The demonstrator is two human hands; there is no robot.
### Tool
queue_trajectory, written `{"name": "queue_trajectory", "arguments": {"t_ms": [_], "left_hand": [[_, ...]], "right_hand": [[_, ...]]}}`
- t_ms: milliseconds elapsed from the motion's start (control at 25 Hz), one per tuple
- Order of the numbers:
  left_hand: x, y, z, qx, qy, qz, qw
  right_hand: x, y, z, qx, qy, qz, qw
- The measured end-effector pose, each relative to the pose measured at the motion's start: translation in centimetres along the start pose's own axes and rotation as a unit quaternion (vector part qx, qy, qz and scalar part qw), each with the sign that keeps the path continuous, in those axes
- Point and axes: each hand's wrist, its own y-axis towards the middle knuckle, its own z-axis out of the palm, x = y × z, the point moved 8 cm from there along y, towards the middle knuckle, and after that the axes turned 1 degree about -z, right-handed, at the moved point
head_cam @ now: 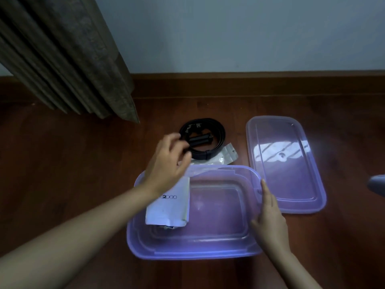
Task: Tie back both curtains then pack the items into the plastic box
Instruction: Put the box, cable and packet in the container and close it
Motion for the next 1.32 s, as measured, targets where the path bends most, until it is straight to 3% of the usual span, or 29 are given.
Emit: {"name": "queue_trajectory", "arguments": {"t_ms": [80, 120, 280, 360, 520, 680, 880, 1000, 1120, 1200, 1320], "left_hand": [[3.4, 5.2, 2.5, 0.060, 0.008, -0.139, 0.988], [4.8, 7.3, 4.1, 0.107, 0.040, -0.165, 0.980], [8.1, 11.1, 9.5, 0.259, 0.070, -0.175, 0.947], [8.6, 11.0, 11.6, 0.291, 0.087, -0.170, 0.937], [8.8, 11.6, 11.9, 0.221, 0.146, -0.182, 0.947], [8.4, 11.8, 11.7, 0.202, 0.138, -0.155, 0.957], [7.7, 12.0, 7.8, 0.096, 0.025, -0.174, 0.980], [3.8, 11.8, 4.0, 0.014, -0.105, -0.121, 0.987], [-2.0, 9.8, 1.6, 0.075, -0.171, -0.021, 0.982], [-5.9, 7.5, 1.7, 0.173, -0.090, 0.086, 0.977], [-9.1, 3.1, 4.8, 0.272, 0.149, 0.198, 0.930]], "right_hand": [[-0.3, 0.2, 0.0, 0.005, 0.002, 0.012, 1.000], [-0.4, 0.3, 0.1, 0.006, 0.000, 0.019, 1.000], [-0.5, 0.2, 0.4, 0.017, 0.008, 0.021, 1.000], [-0.5, 0.2, 0.3, 0.014, 0.008, 0.023, 1.000], [-0.5, 0.1, 0.3, 0.000, -0.004, 0.018, 1.000], [-0.6, 0.2, 0.2, -0.003, -0.012, 0.024, 1.000], [-0.3, 0.1, 0.1, -0.003, 0.001, 0.013, 1.000], [-0.6, 0.1, -0.4, -0.037, 0.059, -0.005, 0.998], [-1.8, 0.2, -0.6, -0.085, 0.327, 0.017, 0.941], [-2.3, 0.7, -0.1, -0.067, 0.441, 0.023, 0.895], [-2.7, 1.5, 0.6, -0.035, 0.491, 0.027, 0.870]]}}
